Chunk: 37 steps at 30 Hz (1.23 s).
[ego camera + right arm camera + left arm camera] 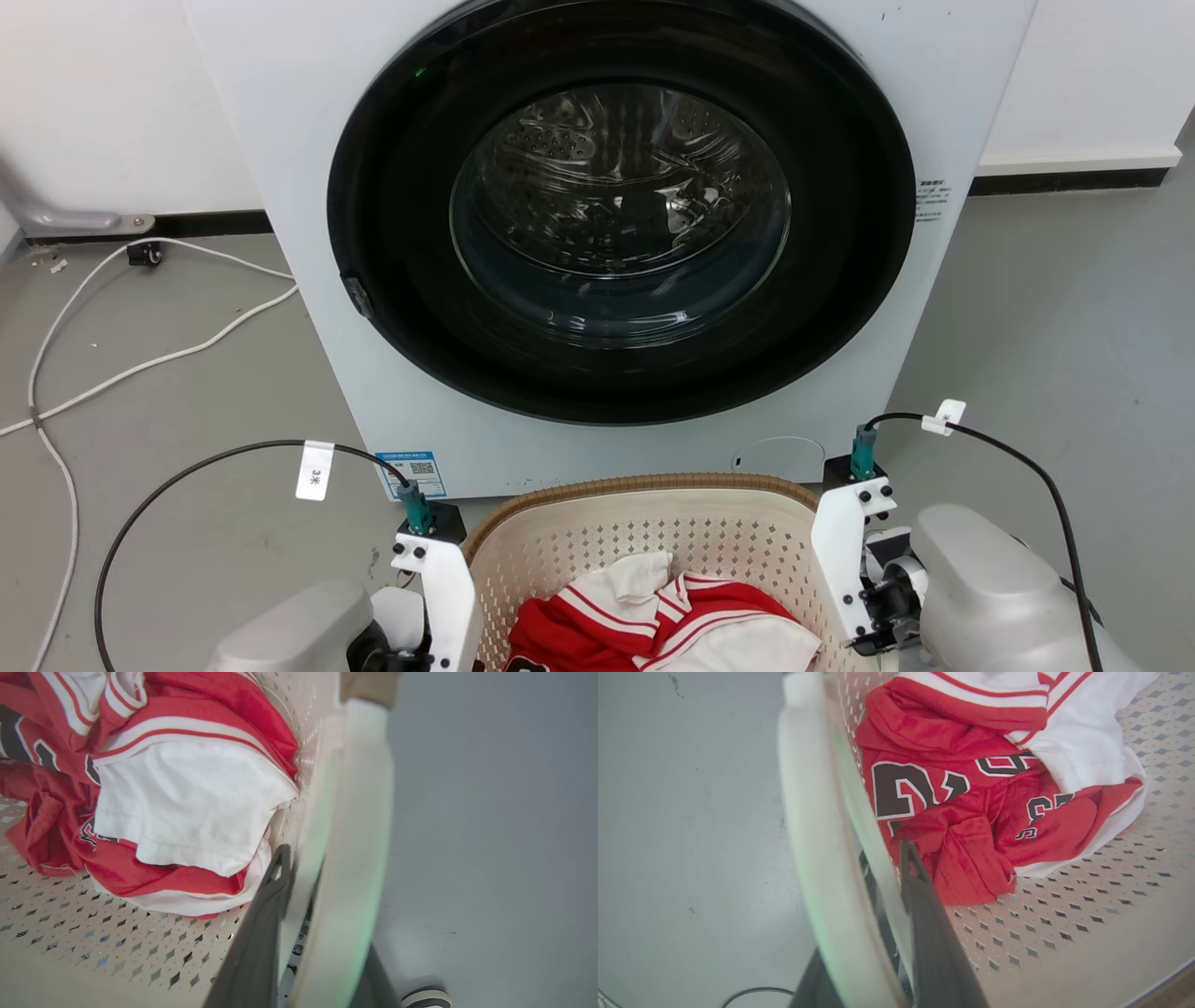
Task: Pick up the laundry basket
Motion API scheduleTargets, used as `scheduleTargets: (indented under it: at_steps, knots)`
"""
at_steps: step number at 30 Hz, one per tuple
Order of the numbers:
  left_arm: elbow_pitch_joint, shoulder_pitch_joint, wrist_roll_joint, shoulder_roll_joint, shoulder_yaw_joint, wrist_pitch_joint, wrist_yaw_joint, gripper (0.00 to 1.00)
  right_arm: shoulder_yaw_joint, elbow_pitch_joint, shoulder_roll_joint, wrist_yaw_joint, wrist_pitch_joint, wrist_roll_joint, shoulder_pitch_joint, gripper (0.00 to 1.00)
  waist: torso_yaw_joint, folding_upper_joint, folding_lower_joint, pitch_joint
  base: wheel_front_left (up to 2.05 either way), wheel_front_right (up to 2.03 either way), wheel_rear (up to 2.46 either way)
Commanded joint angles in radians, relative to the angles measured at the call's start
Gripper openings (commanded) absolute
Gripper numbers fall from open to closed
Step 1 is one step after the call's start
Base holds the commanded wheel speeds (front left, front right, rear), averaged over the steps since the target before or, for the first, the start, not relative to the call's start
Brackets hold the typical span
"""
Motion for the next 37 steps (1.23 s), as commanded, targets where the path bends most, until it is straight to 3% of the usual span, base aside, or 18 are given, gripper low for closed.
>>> scheduleTargets:
  at_steps: [1, 37]
  knots:
    - [-0.002, -0.012, 0.011, 0.008, -0.001, 0.004, -0.019, 0.00, 0.009, 0.010, -0.024, 0.000, -0.003, -0.006, -0.014, 0.00, 0.000, 0.0000, 0.0000, -0.001, 0.00, 0.00, 0.00]
    - [0.001, -0.003, 0.017, 0.005, -0.001, 0.004, -0.019, 0.00, 0.056, 0.029, -0.023, 0.000, -0.014, 0.034, -0.019, 0.00, 0.002, 0.0000, 0.0000, -0.007, 0.00, 0.00, 0.00]
